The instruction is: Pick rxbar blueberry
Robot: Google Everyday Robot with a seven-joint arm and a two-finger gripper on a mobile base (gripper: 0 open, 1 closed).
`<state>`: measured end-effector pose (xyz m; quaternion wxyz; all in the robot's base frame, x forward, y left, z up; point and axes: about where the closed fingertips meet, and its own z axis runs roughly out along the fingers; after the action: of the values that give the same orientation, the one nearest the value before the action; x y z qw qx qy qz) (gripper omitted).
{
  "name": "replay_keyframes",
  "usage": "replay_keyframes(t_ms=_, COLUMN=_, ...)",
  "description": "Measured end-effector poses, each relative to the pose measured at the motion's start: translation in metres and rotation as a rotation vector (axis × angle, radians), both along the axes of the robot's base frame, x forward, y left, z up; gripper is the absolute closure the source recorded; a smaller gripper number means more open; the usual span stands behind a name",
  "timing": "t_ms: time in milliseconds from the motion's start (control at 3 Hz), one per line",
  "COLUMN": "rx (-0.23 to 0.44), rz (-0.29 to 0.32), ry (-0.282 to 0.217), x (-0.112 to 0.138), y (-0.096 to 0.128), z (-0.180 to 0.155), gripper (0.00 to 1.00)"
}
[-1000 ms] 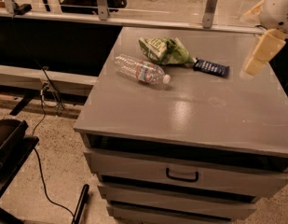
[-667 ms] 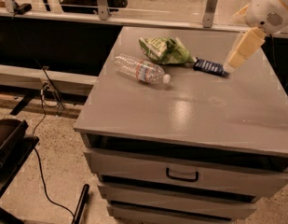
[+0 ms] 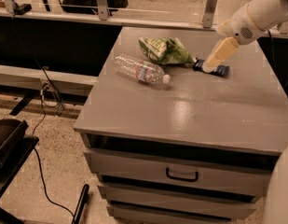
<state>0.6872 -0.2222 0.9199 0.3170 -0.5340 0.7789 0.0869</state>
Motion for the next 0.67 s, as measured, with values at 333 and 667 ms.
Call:
replay_keyframes(t_ms=333, rx=-0.01, rz=-0.027, ry=-0.005, x=0.019, y=-0.004, z=-0.021, gripper=0.0)
replay_keyframes(t_ms=667, rx=-0.023, rz=-0.048, ry=0.006, x=0.033, y=-0.01, z=-0.046, gripper=0.0)
